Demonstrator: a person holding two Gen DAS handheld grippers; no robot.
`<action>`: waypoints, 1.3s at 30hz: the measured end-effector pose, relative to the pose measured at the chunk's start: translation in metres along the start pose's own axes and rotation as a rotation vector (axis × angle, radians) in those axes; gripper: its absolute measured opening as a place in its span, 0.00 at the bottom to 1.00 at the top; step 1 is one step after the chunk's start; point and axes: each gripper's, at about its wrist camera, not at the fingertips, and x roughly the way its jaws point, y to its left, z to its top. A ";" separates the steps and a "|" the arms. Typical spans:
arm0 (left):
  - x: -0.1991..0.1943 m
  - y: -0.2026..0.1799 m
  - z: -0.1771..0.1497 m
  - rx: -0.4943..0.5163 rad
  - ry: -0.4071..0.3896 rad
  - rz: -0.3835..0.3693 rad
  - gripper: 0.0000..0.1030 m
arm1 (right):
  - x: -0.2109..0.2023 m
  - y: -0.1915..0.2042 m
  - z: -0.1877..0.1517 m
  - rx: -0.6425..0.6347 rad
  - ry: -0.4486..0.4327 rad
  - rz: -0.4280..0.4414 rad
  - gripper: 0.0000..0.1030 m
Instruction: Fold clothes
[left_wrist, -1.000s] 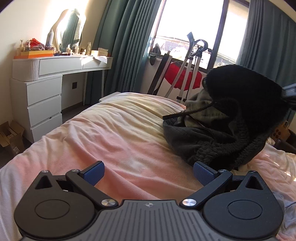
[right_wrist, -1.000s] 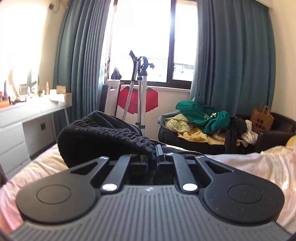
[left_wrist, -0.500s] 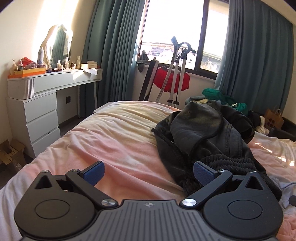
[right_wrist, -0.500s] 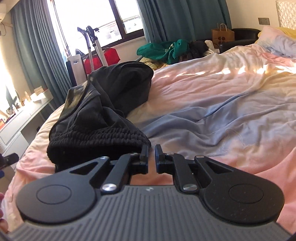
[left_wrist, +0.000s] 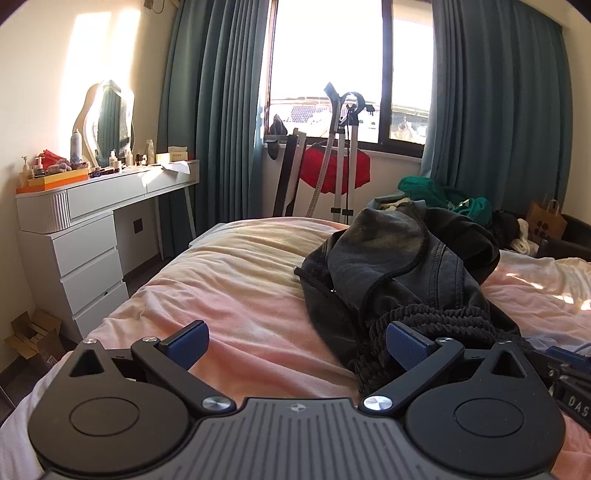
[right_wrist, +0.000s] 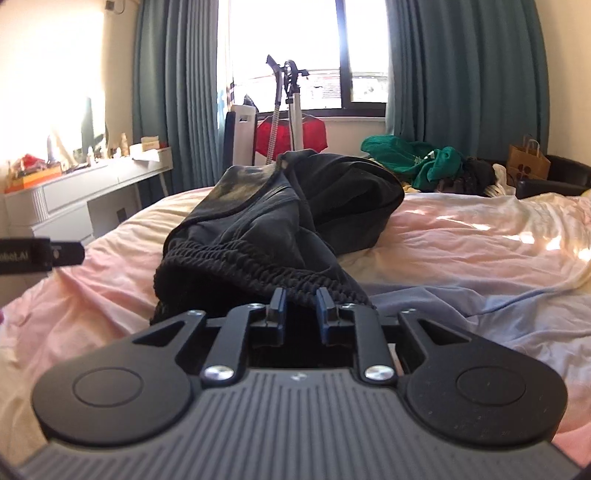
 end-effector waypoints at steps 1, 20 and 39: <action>0.000 0.001 0.001 -0.010 0.002 0.001 1.00 | 0.003 0.004 -0.001 -0.025 0.003 0.003 0.34; 0.011 0.032 0.015 -0.118 0.034 0.049 1.00 | 0.031 0.054 -0.006 -0.417 -0.076 -0.039 0.47; 0.019 0.046 0.001 -0.130 0.069 -0.099 1.00 | 0.035 0.011 0.095 -0.050 -0.122 -0.083 0.11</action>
